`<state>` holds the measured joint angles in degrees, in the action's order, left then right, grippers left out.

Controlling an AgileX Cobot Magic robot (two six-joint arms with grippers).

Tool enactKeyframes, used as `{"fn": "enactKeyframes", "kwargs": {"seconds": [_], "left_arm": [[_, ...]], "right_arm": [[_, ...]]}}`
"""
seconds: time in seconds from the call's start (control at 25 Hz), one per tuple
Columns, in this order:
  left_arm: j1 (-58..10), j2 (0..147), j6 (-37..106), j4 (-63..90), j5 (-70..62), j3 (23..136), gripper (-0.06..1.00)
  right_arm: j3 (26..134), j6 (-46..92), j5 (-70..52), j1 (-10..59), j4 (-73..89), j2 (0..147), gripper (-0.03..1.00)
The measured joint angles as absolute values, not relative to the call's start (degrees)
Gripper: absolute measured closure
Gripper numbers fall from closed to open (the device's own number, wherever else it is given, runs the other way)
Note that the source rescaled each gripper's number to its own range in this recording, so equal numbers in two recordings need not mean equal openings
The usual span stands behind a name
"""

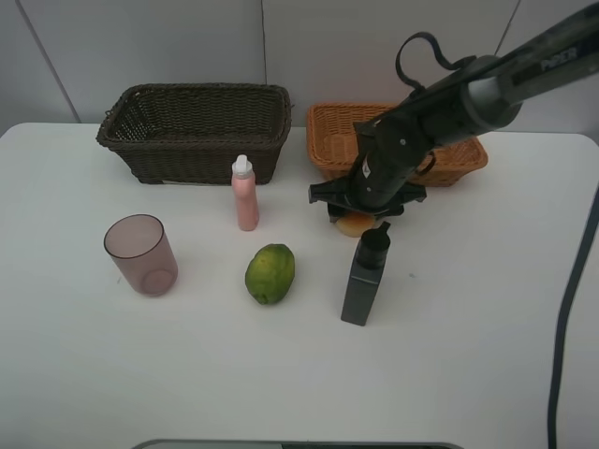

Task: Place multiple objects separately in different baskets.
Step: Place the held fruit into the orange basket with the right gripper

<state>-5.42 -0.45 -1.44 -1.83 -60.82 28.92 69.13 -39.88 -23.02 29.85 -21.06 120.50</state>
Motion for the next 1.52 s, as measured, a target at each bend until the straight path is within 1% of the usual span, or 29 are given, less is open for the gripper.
{"fn": "enactKeyframes", "kwargs": {"seconds": [0.72, 0.96, 1.04, 1.2, 1.32, 1.52], "left_arm": [[-5.42, -0.45, -1.44, -1.83, -60.82, 28.92, 0.1], [-5.42, -0.45, -1.44, -1.83, -60.82, 28.92, 0.1], [-5.42, -0.45, -1.44, -1.83, -60.82, 28.92, 0.1], [-5.42, -0.45, -1.44, -1.83, -60.82, 28.92, 0.1], [-5.42, -0.45, -1.44, -1.83, -60.82, 28.92, 0.1], [-5.42, -0.45, -1.44, -1.83, -60.82, 28.92, 0.1]], "right_arm": [[69.13, -39.88, -23.13, 29.85, -21.52, 120.5, 0.54], [69.13, -39.4, -27.1, 29.85, -21.44, 117.76, 0.54], [69.13, -37.56, -28.44, 29.85, -20.9, 115.4, 0.54], [69.13, -29.42, -31.31, 29.57, -16.78, 111.18, 0.54], [69.63, -22.11, -34.31, 28.03, -10.45, 109.11, 0.54], [73.72, -10.99, -43.58, 24.15, -2.81, 108.98, 0.54]]}}
